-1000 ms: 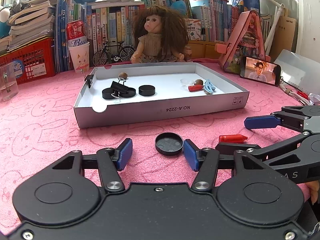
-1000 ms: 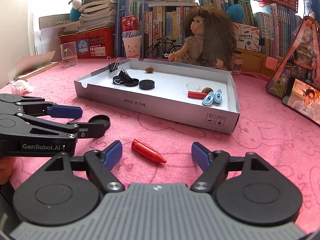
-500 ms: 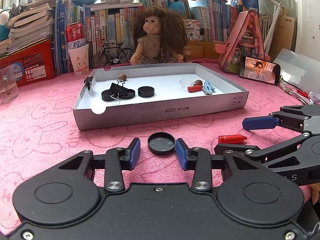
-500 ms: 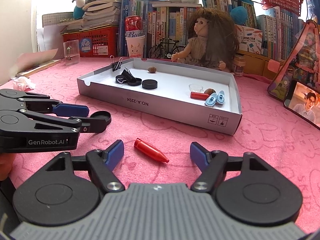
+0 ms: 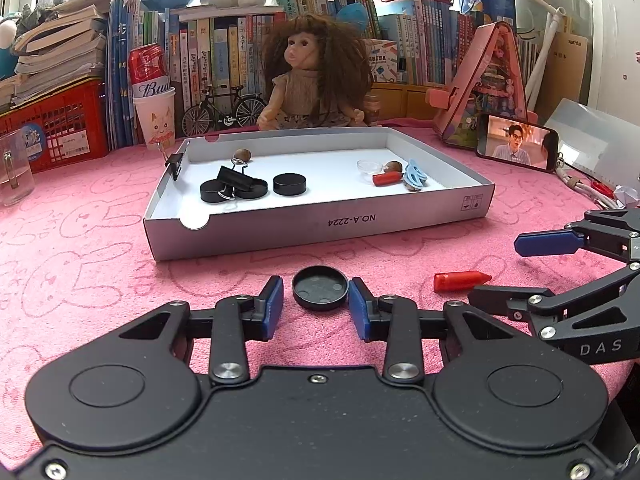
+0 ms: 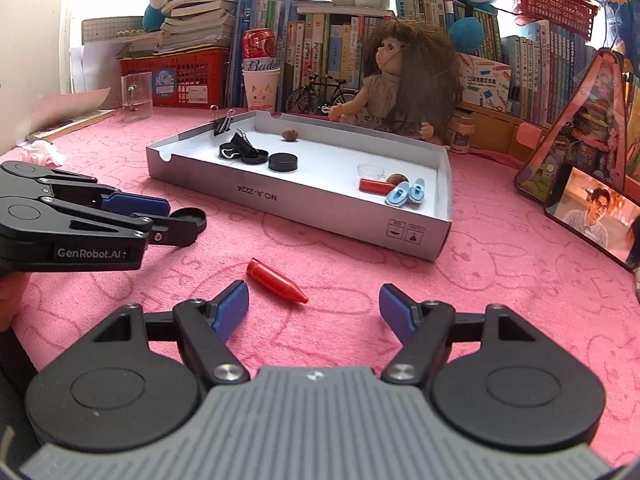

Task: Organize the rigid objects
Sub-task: 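Grasp the black round lid with the left while the right approaches the red crayon, then carry the lid toward the tray with the left while the right grasps the red crayon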

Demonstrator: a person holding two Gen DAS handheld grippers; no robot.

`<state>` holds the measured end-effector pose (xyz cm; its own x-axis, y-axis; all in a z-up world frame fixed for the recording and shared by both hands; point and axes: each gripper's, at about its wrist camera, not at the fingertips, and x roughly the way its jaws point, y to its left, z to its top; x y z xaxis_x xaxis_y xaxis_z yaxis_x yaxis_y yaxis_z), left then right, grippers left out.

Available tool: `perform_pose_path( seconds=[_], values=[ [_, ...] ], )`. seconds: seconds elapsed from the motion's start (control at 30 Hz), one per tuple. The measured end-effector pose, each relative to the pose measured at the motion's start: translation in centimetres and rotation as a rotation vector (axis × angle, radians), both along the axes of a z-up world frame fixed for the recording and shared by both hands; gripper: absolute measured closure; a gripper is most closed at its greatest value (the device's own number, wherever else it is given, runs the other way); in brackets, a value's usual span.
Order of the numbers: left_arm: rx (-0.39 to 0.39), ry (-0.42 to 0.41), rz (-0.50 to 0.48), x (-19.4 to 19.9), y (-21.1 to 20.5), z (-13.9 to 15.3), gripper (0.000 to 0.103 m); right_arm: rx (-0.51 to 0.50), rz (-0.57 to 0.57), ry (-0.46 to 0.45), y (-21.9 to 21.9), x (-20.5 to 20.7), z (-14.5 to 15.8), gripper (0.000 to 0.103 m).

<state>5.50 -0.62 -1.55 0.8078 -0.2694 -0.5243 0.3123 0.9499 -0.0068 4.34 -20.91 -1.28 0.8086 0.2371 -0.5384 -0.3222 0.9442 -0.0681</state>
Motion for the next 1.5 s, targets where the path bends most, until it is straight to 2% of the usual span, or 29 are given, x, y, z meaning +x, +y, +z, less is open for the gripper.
perform_pose_path(
  seconds=[0.27,0.37,0.47,0.57,0.7,0.8,1.33,1.5],
  values=[
    [-0.003,-0.004,-0.004,-0.1,0.0,0.1,0.071,-0.006,-0.151,0.009,-1.3,0.9,0.0,0.025],
    [-0.009,-0.026,-0.004,-0.3,0.0,0.3,0.071,0.051,-0.184,0.015,-1.5,0.7,0.4,0.026],
    [-0.005,-0.052,0.001,-0.5,-0.3,0.4,0.07,0.14,-0.166,0.025,-1.4,0.1,0.9,0.026],
    [-0.006,-0.054,-0.002,-0.3,-0.7,0.4,0.066,0.17,-0.159,0.016,-0.4,-0.5,1.0,0.026],
    [0.011,-0.045,0.009,0.2,-1.1,0.2,0.065,0.16,-0.174,-0.004,1.0,-0.8,0.8,0.026],
    [-0.006,-0.01,0.019,0.5,-0.8,0.1,0.073,0.164,-0.19,0.01,1.6,-0.6,0.4,0.026],
    [-0.026,-0.025,0.053,-0.3,0.2,0.1,0.073,0.131,-0.202,-0.014,3.5,-0.4,-0.5,0.026],
    [-0.027,-0.033,0.055,-0.5,0.1,0.2,0.073,0.127,-0.199,-0.017,3.6,-0.4,-0.5,0.047]
  ],
)
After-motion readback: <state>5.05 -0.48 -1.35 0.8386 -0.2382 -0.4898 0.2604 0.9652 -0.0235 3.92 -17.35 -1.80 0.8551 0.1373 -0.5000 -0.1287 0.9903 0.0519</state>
